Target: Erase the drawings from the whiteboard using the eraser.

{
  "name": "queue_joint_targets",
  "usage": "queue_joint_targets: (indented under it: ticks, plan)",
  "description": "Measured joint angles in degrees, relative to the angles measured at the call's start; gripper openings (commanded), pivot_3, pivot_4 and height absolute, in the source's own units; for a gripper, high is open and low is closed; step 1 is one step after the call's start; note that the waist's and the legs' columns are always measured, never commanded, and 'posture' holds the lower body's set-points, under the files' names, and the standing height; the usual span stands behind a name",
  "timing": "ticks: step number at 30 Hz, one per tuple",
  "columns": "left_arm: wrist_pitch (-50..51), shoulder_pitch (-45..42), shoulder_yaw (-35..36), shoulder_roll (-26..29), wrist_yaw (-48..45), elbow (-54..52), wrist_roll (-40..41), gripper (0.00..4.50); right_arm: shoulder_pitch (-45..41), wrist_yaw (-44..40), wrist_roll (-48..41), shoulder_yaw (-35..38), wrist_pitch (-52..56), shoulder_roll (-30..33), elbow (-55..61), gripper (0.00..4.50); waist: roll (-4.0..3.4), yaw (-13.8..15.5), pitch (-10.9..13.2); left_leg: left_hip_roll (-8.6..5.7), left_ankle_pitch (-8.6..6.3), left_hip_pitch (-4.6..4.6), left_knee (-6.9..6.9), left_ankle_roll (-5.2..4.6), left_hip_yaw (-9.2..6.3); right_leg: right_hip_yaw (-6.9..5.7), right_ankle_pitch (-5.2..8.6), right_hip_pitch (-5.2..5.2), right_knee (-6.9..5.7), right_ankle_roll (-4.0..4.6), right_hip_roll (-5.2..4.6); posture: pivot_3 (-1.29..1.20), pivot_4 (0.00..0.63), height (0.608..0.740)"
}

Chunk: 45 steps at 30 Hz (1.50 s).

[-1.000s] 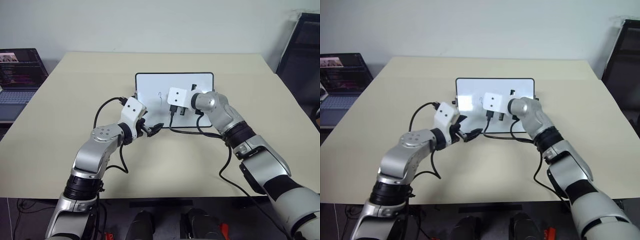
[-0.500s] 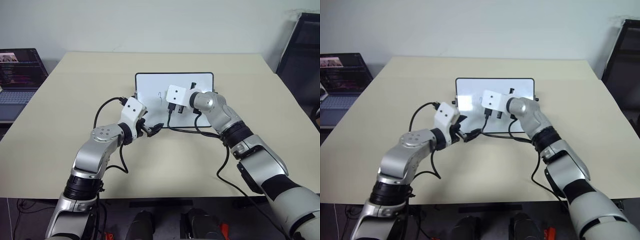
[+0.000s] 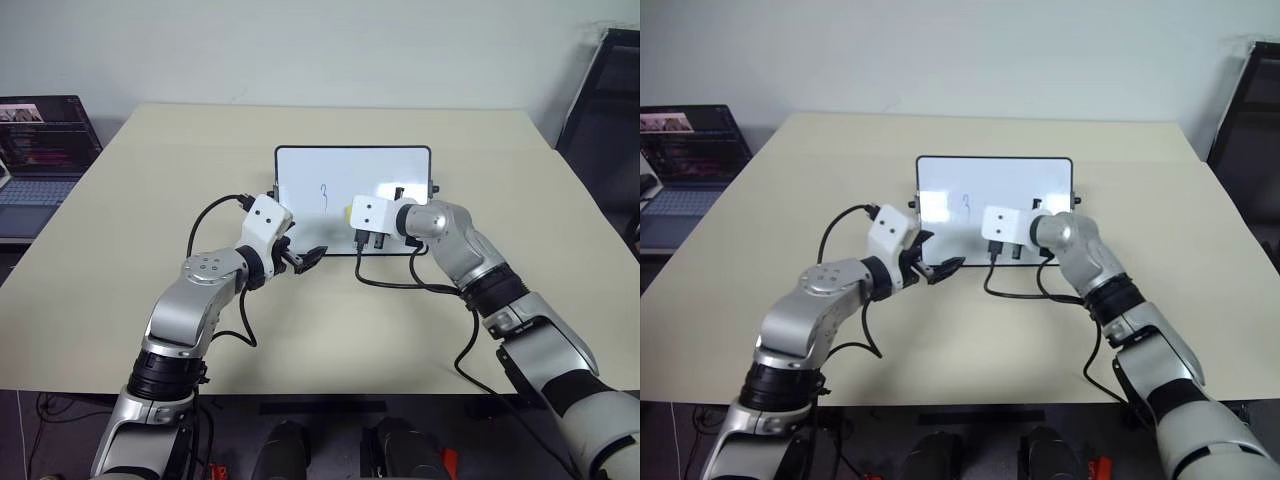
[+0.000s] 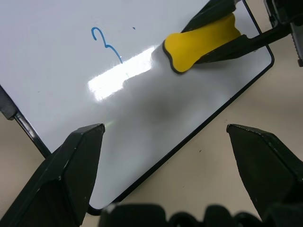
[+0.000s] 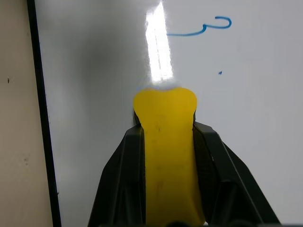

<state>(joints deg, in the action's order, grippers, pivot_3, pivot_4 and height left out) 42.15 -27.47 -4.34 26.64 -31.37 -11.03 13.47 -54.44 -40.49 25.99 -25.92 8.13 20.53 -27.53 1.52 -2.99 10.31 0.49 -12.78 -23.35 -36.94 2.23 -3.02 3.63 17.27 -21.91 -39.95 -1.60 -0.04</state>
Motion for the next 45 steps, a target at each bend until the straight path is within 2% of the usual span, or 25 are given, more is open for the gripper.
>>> queue_joint_targets:
  ticks: [6,15,23,28,32,39,45]
  plan:
    - [-0.01,0.00,-0.04,-0.06,-0.01,0.08,-0.02,4.50,1.25,0.43,-0.33,0.62,1.70,0.12,1.75,1.01,0.00,0.00,0.00,0.01,0.00,0.14,0.02,0.00,0.01,0.00,0.00,0.14,0.04,-0.01,0.00,0.00,0.150,0.740]
    - [-0.06,-0.14,-0.86,-0.64,-0.21,0.29,-0.04,4.50,-6.56,5.71,-0.17,0.91,0.17,-5.86,-8.32,1.01,-0.01,-0.41,0.04,0.07,0.00,0.24,0.14,0.00,0.12,0.08,0.00,0.13,0.04,0.00,0.06,0.00,0.150,0.740]
    - [-0.05,-0.13,-0.86,-0.61,0.22,0.27,-0.02,4.50,-11.61,8.13,-0.18,0.92,-3.53,-8.20,-16.72,1.01,-0.01,-0.34,0.06,0.05,-0.01,0.24,0.18,0.00,0.12,0.09,0.00,0.13,0.08,0.00,0.03,0.00,0.150,0.740]
    - [-0.03,-0.11,-0.85,-0.60,0.59,0.26,0.00,4.50,-11.83,7.64,-0.18,0.92,-4.58,-7.71,-17.57,1.01,-0.02,-0.32,0.06,0.04,-0.01,0.24,0.18,0.00,0.12,0.08,0.00,0.14,0.09,0.00,0.03,0.00,0.150,0.740]
    - [-0.03,-0.11,-0.85,-0.58,0.63,0.27,0.04,4.50,-10.63,5.93,-0.28,1.02,-4.40,-5.80,-15.69,1.01,-0.02,-0.08,0.06,0.03,-0.01,0.24,0.17,0.00,0.06,0.08,0.00,0.18,0.10,0.00,0.02,0.00,0.150,0.740]
    - [-0.05,-0.06,-0.35,-0.24,0.62,0.31,0.12,4.50,-2.83,1.25,-3.19,4.43,-0.52,0.09,-5.76,1.01,-0.01,0.42,0.06,0.01,-0.01,0.40,0.15,0.00,-0.07,0.06,0.01,0.55,0.37,-0.01,0.00,0.00,0.150,0.740]
    - [-0.61,0.00,0.66,-0.75,1.88,0.93,0.08,4.50,5.46,-2.56,-9.87,9.45,9.51,0.54,7.47,1.01,-0.04,0.16,0.16,0.05,-0.01,0.31,0.26,0.00,-0.01,0.07,0.01,0.40,0.42,-0.01,0.01,0.00,0.150,0.740]
